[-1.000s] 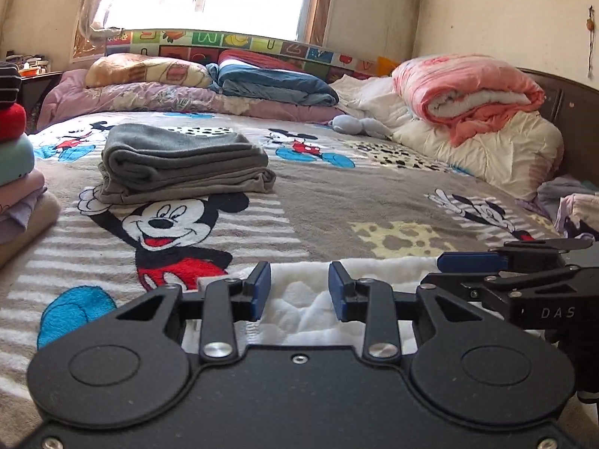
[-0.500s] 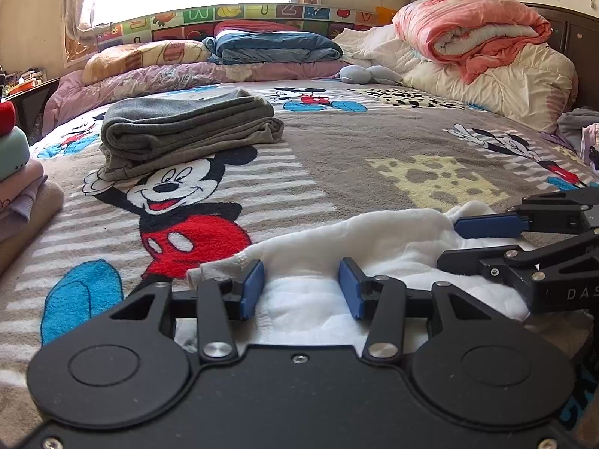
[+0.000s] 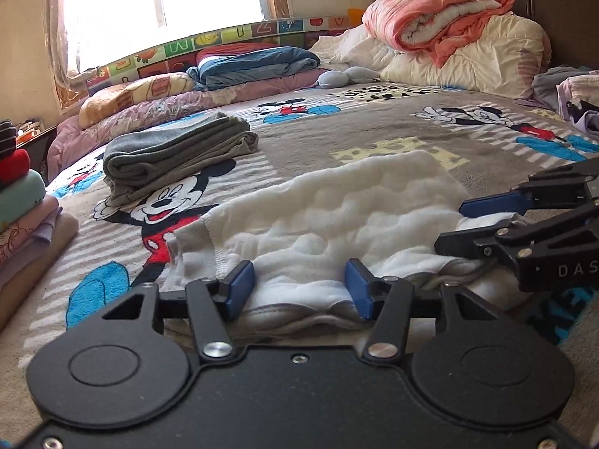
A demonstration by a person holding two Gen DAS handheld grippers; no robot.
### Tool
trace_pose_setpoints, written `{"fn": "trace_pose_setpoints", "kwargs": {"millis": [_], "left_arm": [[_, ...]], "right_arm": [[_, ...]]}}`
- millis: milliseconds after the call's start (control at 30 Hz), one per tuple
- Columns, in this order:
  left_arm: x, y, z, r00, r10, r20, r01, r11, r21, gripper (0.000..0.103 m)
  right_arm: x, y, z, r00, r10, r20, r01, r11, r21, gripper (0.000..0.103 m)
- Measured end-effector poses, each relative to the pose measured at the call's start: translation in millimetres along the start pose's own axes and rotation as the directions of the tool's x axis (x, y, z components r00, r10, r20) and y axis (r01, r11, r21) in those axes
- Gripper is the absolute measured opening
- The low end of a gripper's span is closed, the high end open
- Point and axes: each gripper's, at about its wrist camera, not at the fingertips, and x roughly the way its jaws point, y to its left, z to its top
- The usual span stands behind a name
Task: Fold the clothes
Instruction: 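Grasp the folded sweatshirt with both tools and lift it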
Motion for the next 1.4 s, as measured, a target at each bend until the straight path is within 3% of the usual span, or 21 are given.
{"fn": "trace_pose_setpoints", "kwargs": {"millis": [200,267,333,367,433,467,500,567,600,700,733,833,933,1000,1067,1133,1167,1233,1267,1333,1400], "left_arm": [[-13,6,1,1.000,-0.015,0.010,0.016,0.999,-0.028,0.054],[-25,19,5,0.999,-0.037,0.032,0.040,0.994,-0.101,0.054],[-37,41,5,0.997,-0.036,0.066,0.051,0.970,-0.240,0.056],[-41,58,2,0.996,-0.042,0.076,0.067,0.929,-0.363,0.058],[-46,89,-7,0.994,-0.058,0.089,0.098,0.816,-0.569,0.068],[-45,103,-16,0.994,-0.075,0.084,0.112,0.746,-0.656,0.071],[-43,117,-25,0.992,-0.095,0.080,0.123,0.666,-0.736,0.071],[-40,132,-37,0.989,-0.128,0.076,0.136,0.562,-0.816,0.072],[-39,137,-41,0.985,-0.150,0.086,0.153,0.519,-0.841,0.072],[-33,141,-45,0.970,-0.219,0.104,0.194,0.447,-0.873,0.073],[-31,140,-45,0.965,-0.240,0.108,0.207,0.436,-0.876,0.073],[-24,135,-43,0.959,-0.270,0.089,0.207,0.449,-0.869,0.073],[-17,130,-40,0.958,-0.275,0.075,0.201,0.467,-0.861,0.072],[-12,127,-38,0.958,-0.278,0.075,0.205,0.474,-0.856,0.072],[-9,125,-37,0.958,-0.278,0.075,0.205,0.475,-0.856,0.071],[-8,123,-36,0.954,-0.287,0.083,0.217,0.476,-0.852,0.060],[-6,122,-35,0.951,-0.296,0.088,0.227,0.474,-0.851,0.046],[-10,120,-30,0.947,-0.294,0.129,0.263,0.482,-0.836,0.037],[-13,119,-27,0.948,-0.282,0.147,0.275,0.492,-0.826,0.033],[-25,119,-17,0.945,-0.234,0.227,0.318,0.514,-0.796,0.031],[-35,120,-9,0.934,-0.187,0.305,0.357,0.529,-0.769,0.031]], "right_arm": [[3,4,13,0.997,0.002,-0.081,-0.001,1.000,0.011,0.048],[-12,3,13,0.999,-0.002,-0.051,0.005,0.999,0.048,0.048],[-28,-2,10,1.000,-0.010,-0.004,0.010,0.993,0.117,0.051],[-33,-9,8,1.000,-0.013,0.016,0.010,0.981,0.195,0.056],[-36,-25,3,0.999,-0.007,0.038,-0.006,0.937,0.349,0.060],[-35,-34,0,0.999,0.002,0.041,-0.019,0.903,0.429,0.060],[-33,-41,-3,0.999,0.010,0.042,-0.029,0.869,0.495,0.060],[-25,-55,-9,0.999,0.031,0.042,-0.050,0.791,0.610,0.063],[-22,-59,-12,0.998,0.039,0.045,-0.059,0.761,0.646,0.067],[-13,-71,-21,0.997,0.061,0.056,-0.082,0.663,0.744,0.069],[-10,-75,-25,0.995,0.072,0.062,-0.094,0.633,0.769,0.069],[-2,-84,-35,0.991,0.100,0.089,-0.130,0.552,0.824,0.068],[7,-84,-36,0.987,0.127,0.095,-0.149,0.525,0.838,0.068],[16,-78,-31,0.985,0.154,0.073,-0.147,0.548,0.823,0.068],[23,-70,-27,0.985,0.163,0.050,-0.139,0.597,0.790,0.066],[28,-67,-25,0.986,0.161,0.045,-0.136,0.614,0.778,0.061],[30,-68,-25,0.985,0.164,0.050,-0.142,0.613,0.778,0.057],[30,-69,-24,0.984,0.167,0.057,-0.151,0.626,0.765,0.050],[28,-67,-20,0.984,0.167,0.062,-0.157,0.654,0.740,0.046],[23,-64,-11,0.983,0.167,0.078,-0.174,0.709,0.683,0.041],[19,-63,1,0.977,0.170,0.126,-0.211,0.734,0.646,0.040]]}}
